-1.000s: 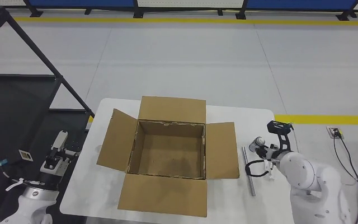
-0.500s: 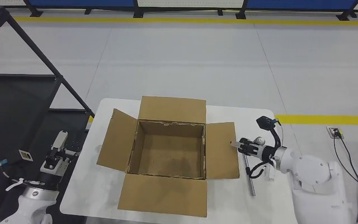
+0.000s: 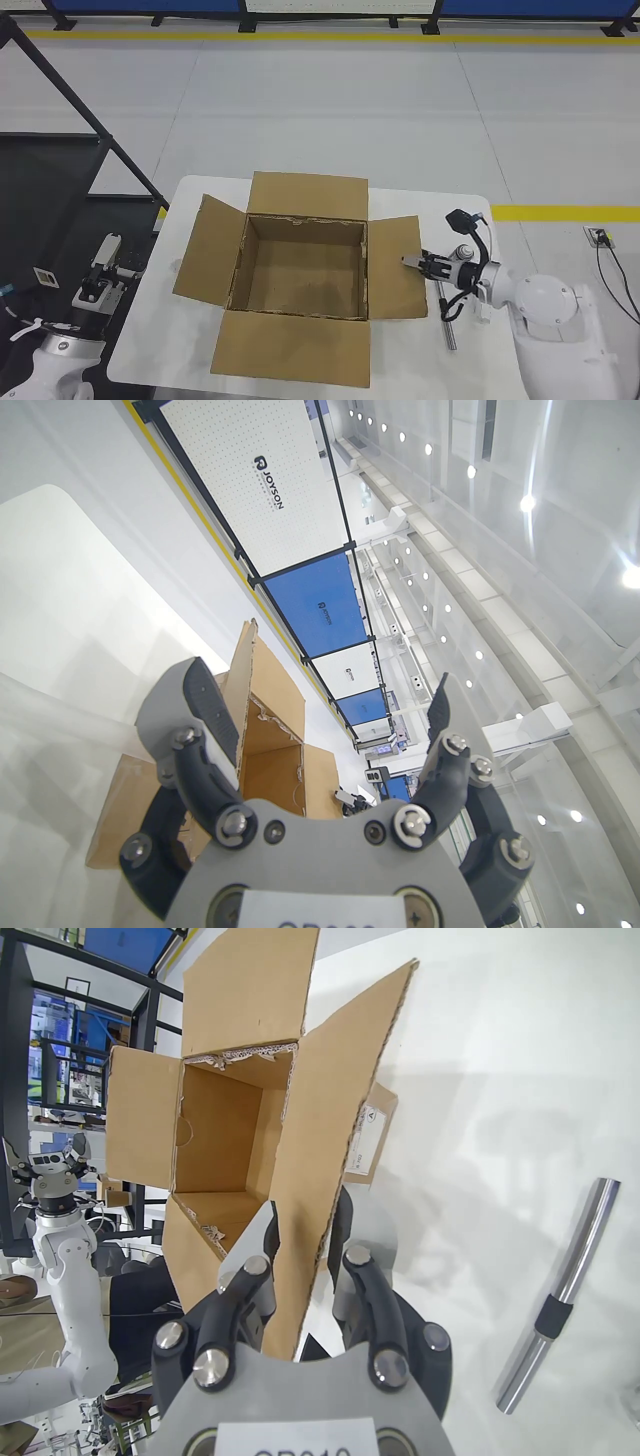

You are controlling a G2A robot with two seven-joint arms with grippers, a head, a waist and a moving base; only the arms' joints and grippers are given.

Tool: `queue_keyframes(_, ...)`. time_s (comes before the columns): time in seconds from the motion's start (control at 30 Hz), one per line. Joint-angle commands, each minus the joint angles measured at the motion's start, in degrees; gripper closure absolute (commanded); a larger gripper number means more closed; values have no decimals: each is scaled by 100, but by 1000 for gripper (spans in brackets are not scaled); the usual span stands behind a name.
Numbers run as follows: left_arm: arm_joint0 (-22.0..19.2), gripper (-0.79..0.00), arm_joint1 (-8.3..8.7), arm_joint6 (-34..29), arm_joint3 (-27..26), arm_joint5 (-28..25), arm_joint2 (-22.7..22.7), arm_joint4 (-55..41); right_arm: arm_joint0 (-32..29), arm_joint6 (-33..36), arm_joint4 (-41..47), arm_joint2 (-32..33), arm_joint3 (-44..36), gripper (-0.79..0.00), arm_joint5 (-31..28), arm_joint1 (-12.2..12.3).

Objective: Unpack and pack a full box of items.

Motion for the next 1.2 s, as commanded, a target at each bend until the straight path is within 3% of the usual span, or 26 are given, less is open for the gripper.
queue_keyframes(0.0, 0, -785, 0, 0, 0, 0, 0, 0, 39, -30, -6, -76, 38, -289, 62, 12)
queue_keyframes(1.0, 0, -785, 0, 0, 0, 0, 0, 0, 473, -705, 114, -1166, 304, -366, 378, 124)
queue_keyframes(1.03, 0, -785, 0, 0, 0, 0, 0, 0, 473, -725, 124, -1186, 297, -388, 382, 127)
queue_keyframes(1.1, 0, -785, 0, 0, 0, 0, 0, 0, 464, -763, 126, -1220, 263, -757, 396, 136)
queue_keyframes(1.17, 0, -785, 0, 0, 0, 0, 0, 0, 428, -802, 87, -1226, 189, -785, 445, 151)
